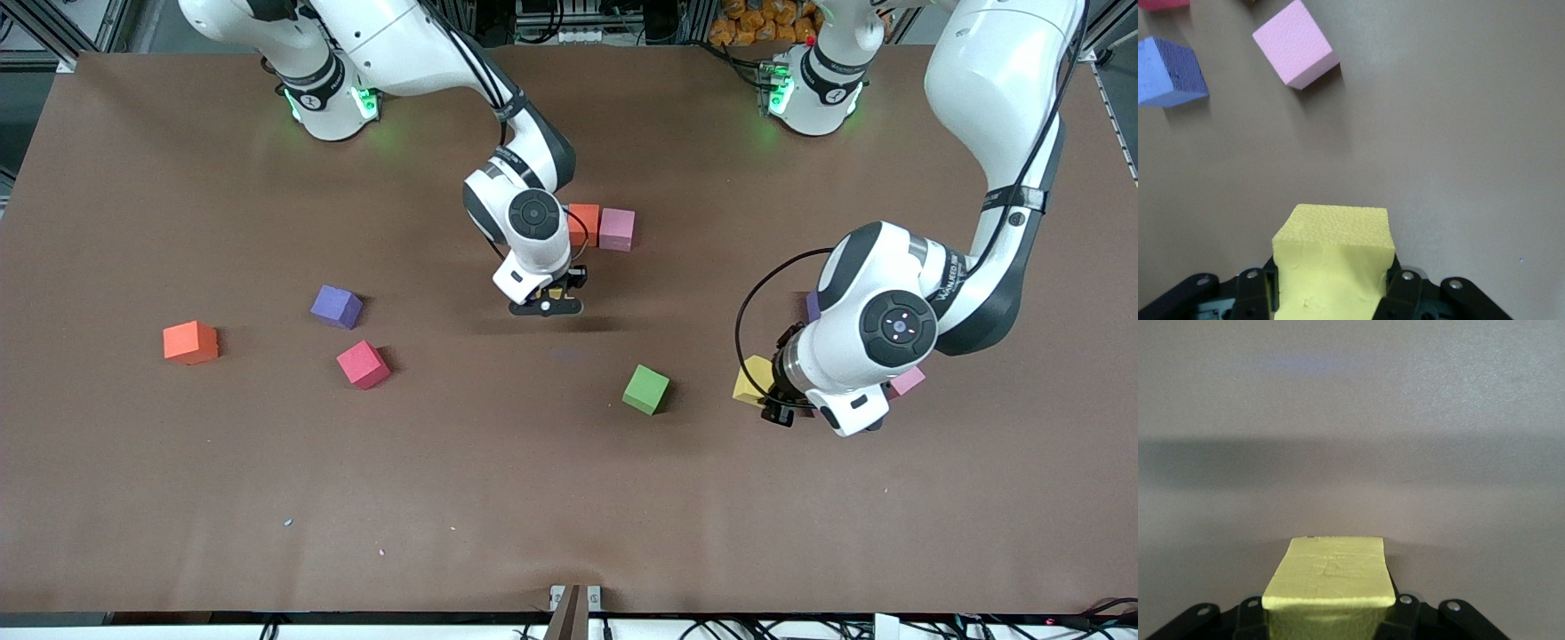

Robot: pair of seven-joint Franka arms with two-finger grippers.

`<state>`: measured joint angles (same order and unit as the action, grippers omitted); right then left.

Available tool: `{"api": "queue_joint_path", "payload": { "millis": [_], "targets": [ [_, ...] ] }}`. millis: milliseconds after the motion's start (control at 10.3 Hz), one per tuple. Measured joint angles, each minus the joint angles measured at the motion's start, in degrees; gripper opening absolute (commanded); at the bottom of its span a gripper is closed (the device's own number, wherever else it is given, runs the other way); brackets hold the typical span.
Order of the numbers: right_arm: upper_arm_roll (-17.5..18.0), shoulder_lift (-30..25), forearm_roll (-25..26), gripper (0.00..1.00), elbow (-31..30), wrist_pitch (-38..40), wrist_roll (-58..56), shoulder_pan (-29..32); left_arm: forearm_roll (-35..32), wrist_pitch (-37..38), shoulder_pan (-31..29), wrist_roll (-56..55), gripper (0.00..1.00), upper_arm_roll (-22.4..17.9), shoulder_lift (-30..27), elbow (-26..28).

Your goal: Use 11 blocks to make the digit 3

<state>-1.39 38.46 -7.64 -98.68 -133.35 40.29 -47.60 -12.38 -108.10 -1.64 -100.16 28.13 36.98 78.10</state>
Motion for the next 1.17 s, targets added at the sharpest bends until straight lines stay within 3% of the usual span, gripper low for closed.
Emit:
{"api": "queue_joint_path", "payload": {
  "millis": [97, 195, 778, 1168],
  "targets": [
    [0.0, 0.0, 0.0, 0.67, 0.0, 0.0, 0.0, 0.0, 1.4, 0.4, 0.0, -0.3, 0.00, 0.0, 0.0, 0.0],
    [0.0, 0.0, 0.0, 1.00, 0.0, 0.0, 0.0, 0.0, 2.1, 1.3, 0.0, -1.5, 0.00, 0.0, 0.0, 0.0],
    [-0.3, -1.7, 0.0, 1.00, 1.4, 0.4, -0.1, 0.2, 7.9, 2.1, 0.8, -14.2, 0.00, 0.4, 0.0, 3.8],
    [-1.0, -6.7, 0.1, 1.00, 1.7, 8.5, -9.1, 6.8, 8.5, -3.8, 4.1, -26.7, 0.00, 1.3, -0.3, 9.7]
  ]
}}
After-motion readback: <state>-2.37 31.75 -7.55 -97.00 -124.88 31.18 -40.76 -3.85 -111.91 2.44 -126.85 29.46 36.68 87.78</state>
